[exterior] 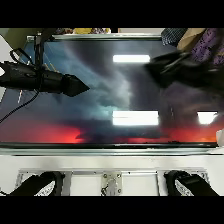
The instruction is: Fold the clothes and pants, and hang the long-sleeved shirts on hangers.
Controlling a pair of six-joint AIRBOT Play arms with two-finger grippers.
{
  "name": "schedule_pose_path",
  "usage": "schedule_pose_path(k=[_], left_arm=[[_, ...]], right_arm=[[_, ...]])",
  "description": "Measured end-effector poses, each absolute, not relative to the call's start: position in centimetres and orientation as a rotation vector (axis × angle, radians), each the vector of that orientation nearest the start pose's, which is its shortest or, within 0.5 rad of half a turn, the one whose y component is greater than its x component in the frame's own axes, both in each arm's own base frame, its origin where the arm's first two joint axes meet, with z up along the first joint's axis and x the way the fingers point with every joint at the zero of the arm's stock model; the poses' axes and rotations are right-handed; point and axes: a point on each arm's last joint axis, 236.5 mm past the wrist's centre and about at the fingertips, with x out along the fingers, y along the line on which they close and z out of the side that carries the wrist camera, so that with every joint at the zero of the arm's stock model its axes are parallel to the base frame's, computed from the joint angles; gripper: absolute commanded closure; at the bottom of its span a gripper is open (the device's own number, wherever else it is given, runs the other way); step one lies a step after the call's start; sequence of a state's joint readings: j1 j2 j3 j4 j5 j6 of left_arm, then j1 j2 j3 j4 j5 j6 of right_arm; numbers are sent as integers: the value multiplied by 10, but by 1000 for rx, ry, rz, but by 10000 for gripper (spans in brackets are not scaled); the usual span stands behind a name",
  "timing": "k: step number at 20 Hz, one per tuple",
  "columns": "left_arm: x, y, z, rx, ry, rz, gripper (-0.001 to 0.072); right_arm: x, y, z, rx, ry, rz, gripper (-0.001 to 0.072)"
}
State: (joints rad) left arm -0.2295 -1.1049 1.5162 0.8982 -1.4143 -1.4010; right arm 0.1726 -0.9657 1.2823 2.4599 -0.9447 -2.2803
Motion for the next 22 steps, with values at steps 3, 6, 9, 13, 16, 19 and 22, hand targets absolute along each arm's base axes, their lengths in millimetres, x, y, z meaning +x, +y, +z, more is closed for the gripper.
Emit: schedule_pose_path(k=[3, 6, 9, 13, 16, 19, 22], left_arm=[[309, -222, 232, -173, 948, -842, 680], [309, -222, 233, -174, 948, -842, 680], [309, -222, 233, -176, 949, -841, 680], [310, -222, 233, -177, 946, -841, 680], [310, -222, 233, -177, 946, -841, 680], [310, -222, 233, -177, 946, -841, 680], [310, -222, 233, -177, 945, -841, 680]], right_arm=[[327, 285, 233, -3, 514, 1065, 277], [308, 318, 208, -26, 591, 1160, 687], [298, 330, 198, -37, 622, 1200, 687], [290, 335, 192, -46, 647, 1227, 687], [288, 336, 190, -48, 655, 1234, 687], [287, 337, 190, -49, 658, 1237, 687], [287, 337, 190, -50, 660, 1239, 687]])
